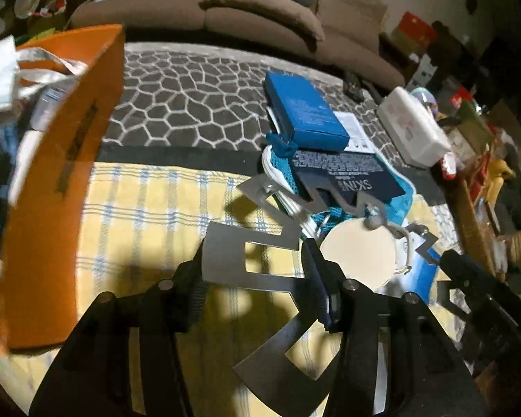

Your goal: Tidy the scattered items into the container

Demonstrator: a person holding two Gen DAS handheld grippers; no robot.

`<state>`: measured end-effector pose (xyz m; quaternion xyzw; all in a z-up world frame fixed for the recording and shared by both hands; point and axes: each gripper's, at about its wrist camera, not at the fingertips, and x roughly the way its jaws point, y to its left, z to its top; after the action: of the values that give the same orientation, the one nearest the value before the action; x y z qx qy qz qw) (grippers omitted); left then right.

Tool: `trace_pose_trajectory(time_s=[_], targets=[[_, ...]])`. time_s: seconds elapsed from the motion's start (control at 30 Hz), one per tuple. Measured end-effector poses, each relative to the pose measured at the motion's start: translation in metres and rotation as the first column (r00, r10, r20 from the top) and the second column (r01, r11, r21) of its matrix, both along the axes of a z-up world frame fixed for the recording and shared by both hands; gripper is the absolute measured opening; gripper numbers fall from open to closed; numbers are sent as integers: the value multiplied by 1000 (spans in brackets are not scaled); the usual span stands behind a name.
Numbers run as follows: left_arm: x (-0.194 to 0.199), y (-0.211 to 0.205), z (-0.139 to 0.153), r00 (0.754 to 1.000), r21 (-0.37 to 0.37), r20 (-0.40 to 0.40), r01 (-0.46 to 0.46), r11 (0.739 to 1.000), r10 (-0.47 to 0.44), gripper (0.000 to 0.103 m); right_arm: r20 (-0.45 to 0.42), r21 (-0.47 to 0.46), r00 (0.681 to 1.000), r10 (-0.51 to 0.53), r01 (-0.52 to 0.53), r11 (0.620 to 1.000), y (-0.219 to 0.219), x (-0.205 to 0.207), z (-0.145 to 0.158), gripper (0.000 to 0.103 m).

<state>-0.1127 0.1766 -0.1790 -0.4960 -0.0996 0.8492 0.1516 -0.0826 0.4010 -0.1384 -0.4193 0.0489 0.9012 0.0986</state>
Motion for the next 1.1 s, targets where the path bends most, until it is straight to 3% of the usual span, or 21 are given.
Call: trace_pose_trajectory(time_s=[0.23, 0.3, 0.4, 0.43, 0.47, 0.5, 0.67, 0.83, 0.97, 1.03, 1.1], targets=[[38, -17, 49, 1000, -86, -15, -27, 996, 26, 49, -19, -91, 999, 48, -49, 995, -9, 18, 14, 39], [65, -18, 60, 999, -132, 8, -48, 990, 49, 52, -35, -72, 998, 60, -62, 995, -18, 31, 21, 39], [107, -20, 78, 999, -162, -41, -13, 987, 6, 55, -63, -75, 994, 91, -95, 993, -30, 56, 31, 38], [115, -23, 82, 998, -127, -46, 26, 992, -32, 47, -71, -114, 992, 108, -116, 987, -34, 63, 33, 38], [124, -30, 85, 998, -75, -41, 50, 996, -53, 46, -65, -123, 991, 120, -127, 984, -37, 68, 33, 38], [128, -36, 87, 998, -73, -43, 45, 996, -48, 47, -63, -127, 987, 148, -155, 980, -44, 73, 32, 38], [121, -55, 56, 994, -99, 63, 98, 990, -92, 46, 2, -108, 980, 197, -196, 975, -68, 78, 15, 16], [115, -80, 26, 985, -93, 166, 73, 993, -57, 46, 79, -127, 979, 189, -178, 976, -63, 70, -16, 17], [114, -91, 10, 947, -68, 301, 136, 988, -110, 62, 105, -176, 982, 154, -134, 975, -45, 70, -30, 18], [114, -96, 2, 906, -79, 398, 189, 979, -143, 73, 123, -184, 982, 144, -120, 976, -38, 71, -36, 23], [119, -99, -3, 854, -62, 455, 313, 948, -252, 74, 151, -212, 976, 156, -122, 970, -34, 69, -43, 35]])
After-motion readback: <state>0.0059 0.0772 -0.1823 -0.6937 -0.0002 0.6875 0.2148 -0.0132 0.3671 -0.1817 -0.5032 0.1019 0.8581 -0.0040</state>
